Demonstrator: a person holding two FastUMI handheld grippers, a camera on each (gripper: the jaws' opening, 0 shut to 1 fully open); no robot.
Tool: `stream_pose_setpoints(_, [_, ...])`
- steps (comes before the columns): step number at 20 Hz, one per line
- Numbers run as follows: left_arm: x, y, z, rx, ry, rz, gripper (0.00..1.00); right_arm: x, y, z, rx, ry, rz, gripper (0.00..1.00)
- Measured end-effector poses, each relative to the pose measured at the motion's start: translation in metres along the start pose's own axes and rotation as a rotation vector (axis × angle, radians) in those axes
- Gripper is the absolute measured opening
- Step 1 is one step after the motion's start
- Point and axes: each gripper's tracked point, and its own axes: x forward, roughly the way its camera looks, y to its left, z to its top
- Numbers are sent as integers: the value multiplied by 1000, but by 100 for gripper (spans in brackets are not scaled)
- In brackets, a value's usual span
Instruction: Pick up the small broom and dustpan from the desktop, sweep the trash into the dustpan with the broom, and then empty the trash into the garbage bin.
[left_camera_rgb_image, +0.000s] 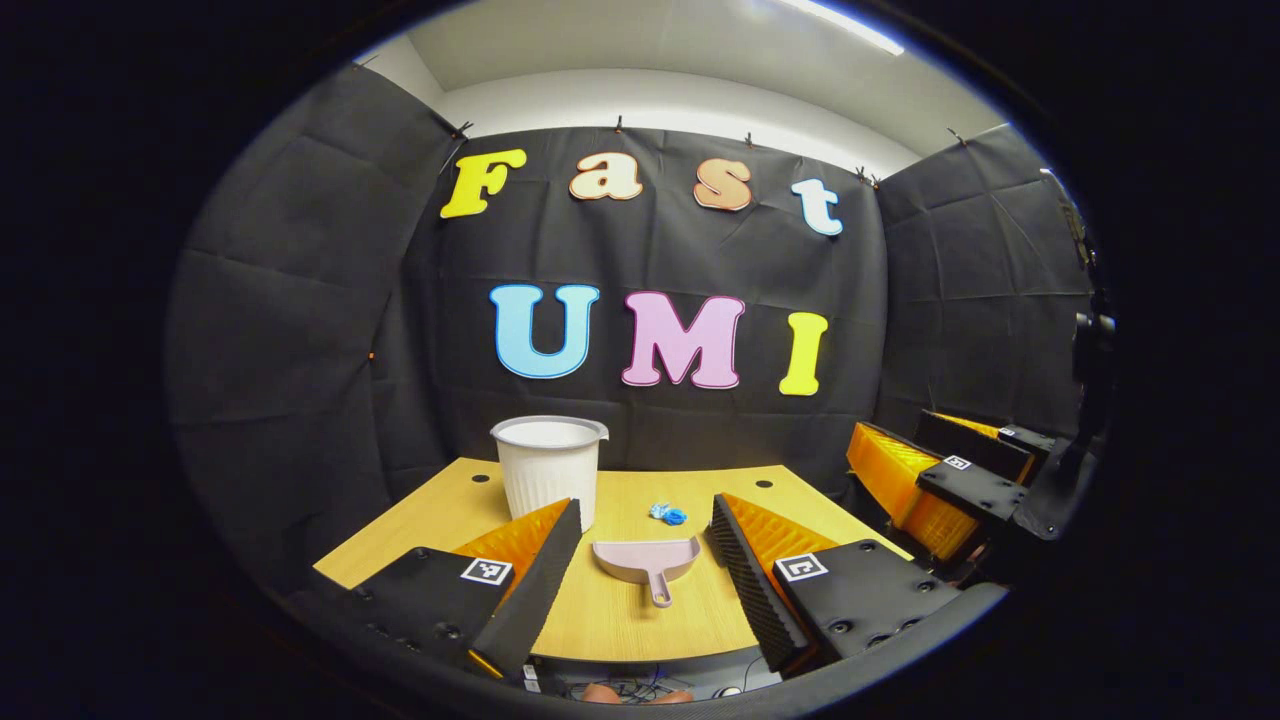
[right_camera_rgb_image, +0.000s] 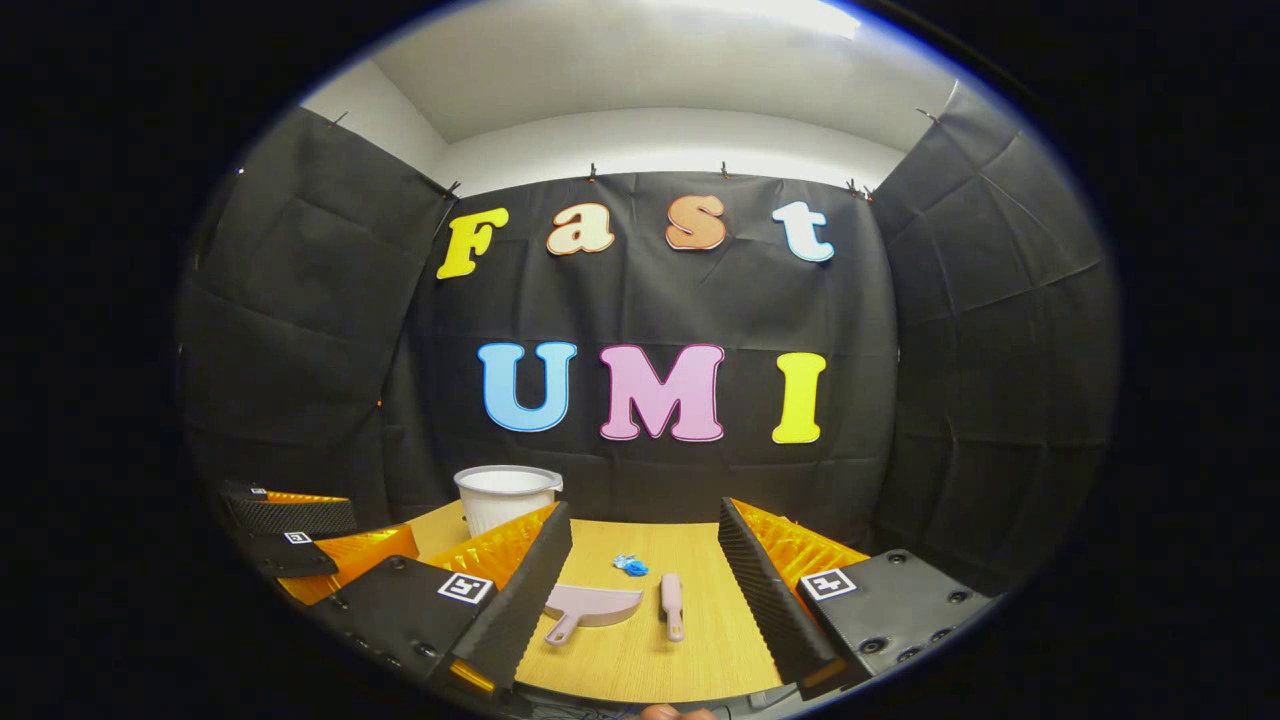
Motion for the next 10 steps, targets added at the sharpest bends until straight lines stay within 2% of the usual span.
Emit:
stream_pose_setpoints(2, [-1, 5, 3, -3, -8, 14, 76, 2, 4, -2, 3, 8, 13, 95])
stream_pose_setpoints(4, [-3, 10, 4, -9, -14, 26, 80, 5, 9, -4, 1, 14, 25, 95])
stream_pose_setpoints(7, [-4, 13, -1, -29, -13, 36, 75, 7, 18, -2, -4, 14, 43, 91])
stream_pose_setpoints(8, [-4, 14, -3, -39, -10, 36, 75, 7, 19, -1, -12, 8, 48, 95])
stream_pose_setpoints(10, [-3, 12, -6, -50, 2, 28, 78, 7, 21, 0, -25, 3, 52, 95])
